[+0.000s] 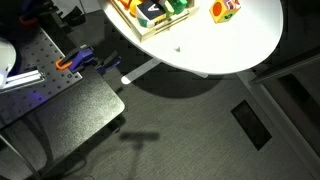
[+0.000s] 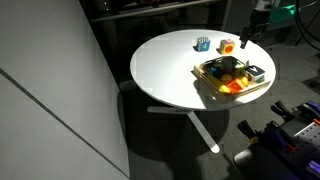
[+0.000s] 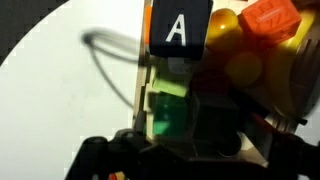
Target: Pick up the light green bowl and place it in the wooden tray
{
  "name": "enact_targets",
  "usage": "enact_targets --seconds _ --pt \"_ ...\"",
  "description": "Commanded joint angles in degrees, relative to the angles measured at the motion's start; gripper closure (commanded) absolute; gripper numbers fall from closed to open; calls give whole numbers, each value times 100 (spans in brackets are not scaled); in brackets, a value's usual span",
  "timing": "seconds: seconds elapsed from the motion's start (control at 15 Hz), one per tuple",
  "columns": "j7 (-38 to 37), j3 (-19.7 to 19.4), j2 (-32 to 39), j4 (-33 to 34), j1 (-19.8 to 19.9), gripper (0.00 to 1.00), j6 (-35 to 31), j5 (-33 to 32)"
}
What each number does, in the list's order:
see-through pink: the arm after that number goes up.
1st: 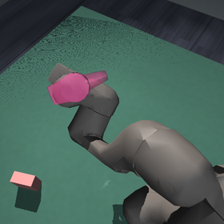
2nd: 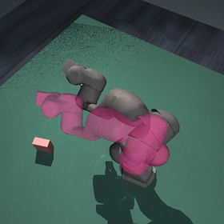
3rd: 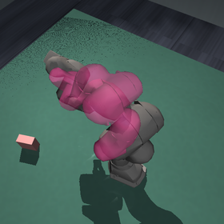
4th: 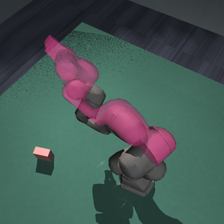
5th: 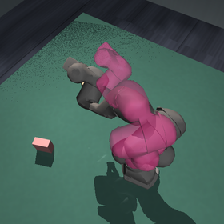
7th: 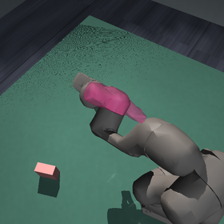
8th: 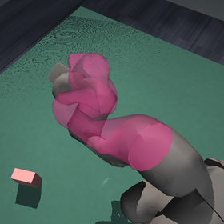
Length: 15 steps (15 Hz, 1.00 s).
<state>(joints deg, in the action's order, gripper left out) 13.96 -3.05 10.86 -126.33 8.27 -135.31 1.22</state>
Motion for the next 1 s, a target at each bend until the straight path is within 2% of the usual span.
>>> enact_targets --seconds 0.0,0.33,0.8,0.87,0.93 --pt "216 -53 -546 -162 -7 0 768 28" --pt "116 -152 -1091 -232 -40 0 1634 -54" --pt "152 -270 -1904 -660 -73 0 1347 76" --pt "133 -286 -1970 -686 -79 0 1355 86" --pt "47 -273 -1695 -467 -95 0 1493 -14"
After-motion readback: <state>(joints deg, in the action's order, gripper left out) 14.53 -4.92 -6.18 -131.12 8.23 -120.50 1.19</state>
